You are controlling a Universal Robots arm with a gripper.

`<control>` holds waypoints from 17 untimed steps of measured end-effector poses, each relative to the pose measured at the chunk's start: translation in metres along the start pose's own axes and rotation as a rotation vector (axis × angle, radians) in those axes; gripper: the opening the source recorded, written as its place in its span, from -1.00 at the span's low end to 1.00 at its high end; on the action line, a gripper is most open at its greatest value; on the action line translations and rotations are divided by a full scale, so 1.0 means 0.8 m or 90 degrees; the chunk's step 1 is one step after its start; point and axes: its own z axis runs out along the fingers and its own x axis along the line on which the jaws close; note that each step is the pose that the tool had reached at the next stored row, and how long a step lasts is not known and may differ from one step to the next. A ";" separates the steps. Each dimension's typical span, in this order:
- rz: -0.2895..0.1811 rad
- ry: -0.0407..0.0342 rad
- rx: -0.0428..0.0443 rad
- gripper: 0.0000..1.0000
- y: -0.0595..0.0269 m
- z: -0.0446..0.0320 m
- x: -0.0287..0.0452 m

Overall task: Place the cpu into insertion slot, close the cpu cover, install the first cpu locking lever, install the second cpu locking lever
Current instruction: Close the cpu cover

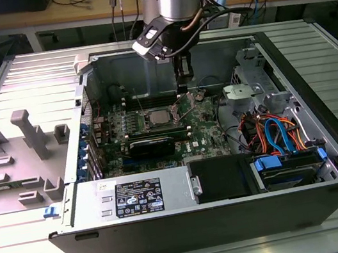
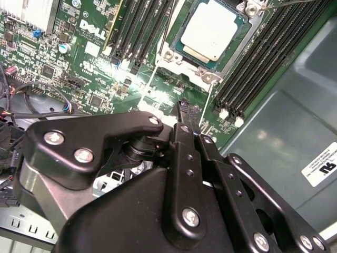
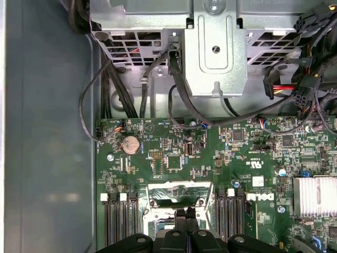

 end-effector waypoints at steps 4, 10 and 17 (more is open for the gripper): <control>0.000 0.0000 0.0000 -0.79 0.008 0.0001 0.0001; 0.000 0.0000 0.0000 -0.79 0.023 0.0003 0.0005; 0.000 0.0000 0.0000 -0.79 0.029 0.0004 0.0007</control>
